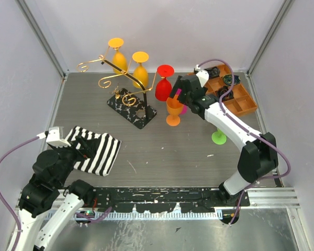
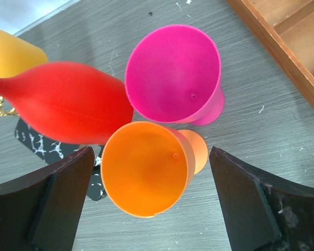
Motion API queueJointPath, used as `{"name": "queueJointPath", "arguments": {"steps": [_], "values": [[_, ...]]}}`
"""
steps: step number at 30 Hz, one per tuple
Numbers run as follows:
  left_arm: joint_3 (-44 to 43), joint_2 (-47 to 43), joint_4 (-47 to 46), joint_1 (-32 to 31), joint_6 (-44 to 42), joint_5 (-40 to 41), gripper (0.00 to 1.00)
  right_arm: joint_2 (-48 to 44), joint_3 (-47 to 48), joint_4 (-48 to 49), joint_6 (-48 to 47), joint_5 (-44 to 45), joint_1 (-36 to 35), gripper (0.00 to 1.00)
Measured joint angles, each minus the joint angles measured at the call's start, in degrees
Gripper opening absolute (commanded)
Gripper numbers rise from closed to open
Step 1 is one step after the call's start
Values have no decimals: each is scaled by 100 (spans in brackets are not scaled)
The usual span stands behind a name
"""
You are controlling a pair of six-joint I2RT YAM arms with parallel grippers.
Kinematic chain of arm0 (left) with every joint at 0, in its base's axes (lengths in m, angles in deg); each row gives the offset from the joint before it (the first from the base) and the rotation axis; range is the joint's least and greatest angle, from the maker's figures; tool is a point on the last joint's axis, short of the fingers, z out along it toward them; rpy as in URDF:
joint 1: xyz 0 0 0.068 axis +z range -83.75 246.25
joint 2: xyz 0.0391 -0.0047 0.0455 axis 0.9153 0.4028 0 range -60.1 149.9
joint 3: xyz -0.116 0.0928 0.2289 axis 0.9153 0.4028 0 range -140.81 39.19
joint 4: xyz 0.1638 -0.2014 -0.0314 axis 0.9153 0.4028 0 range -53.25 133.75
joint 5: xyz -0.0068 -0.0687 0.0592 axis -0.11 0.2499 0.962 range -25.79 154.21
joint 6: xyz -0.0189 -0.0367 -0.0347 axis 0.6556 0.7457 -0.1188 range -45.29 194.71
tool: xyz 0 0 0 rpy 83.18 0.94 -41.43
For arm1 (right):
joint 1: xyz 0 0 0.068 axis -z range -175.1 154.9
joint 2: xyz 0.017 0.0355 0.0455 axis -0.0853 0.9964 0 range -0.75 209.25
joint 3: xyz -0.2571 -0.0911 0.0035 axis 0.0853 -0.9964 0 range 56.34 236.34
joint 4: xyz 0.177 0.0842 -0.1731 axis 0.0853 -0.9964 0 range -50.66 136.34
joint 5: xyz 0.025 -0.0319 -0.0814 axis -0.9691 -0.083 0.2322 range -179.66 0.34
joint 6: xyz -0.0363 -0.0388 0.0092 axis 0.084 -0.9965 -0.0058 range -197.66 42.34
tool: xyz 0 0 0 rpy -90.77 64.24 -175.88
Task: Place the wine glass upside down on the wine glass rack
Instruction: Move the wine glass to the center of the board.
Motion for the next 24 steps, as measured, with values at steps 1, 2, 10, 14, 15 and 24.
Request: {"name": "queueJointPath", "arguments": {"steps": [1, 2, 10, 14, 15, 24], "values": [[0, 0, 0, 0, 0, 0, 98, 70, 57, -46, 17, 37, 0, 98], [0, 0, 0, 0, 0, 0, 98, 138, 111, -103, 33, 70, 0, 99], [0, 0, 0, 0, 7, 0, 98, 662, 518, -452, 120, 264, 0, 100], [0, 0, 0, 0, 7, 0, 98, 824, 671, -470, 120, 323, 0, 100], [0, 0, 0, 0, 7, 0, 98, 863, 706, -470, 122, 332, 0, 100], [0, 2, 0, 0, 7, 0, 98, 1187, 850, -472, 142, 348, 0, 99]]}}
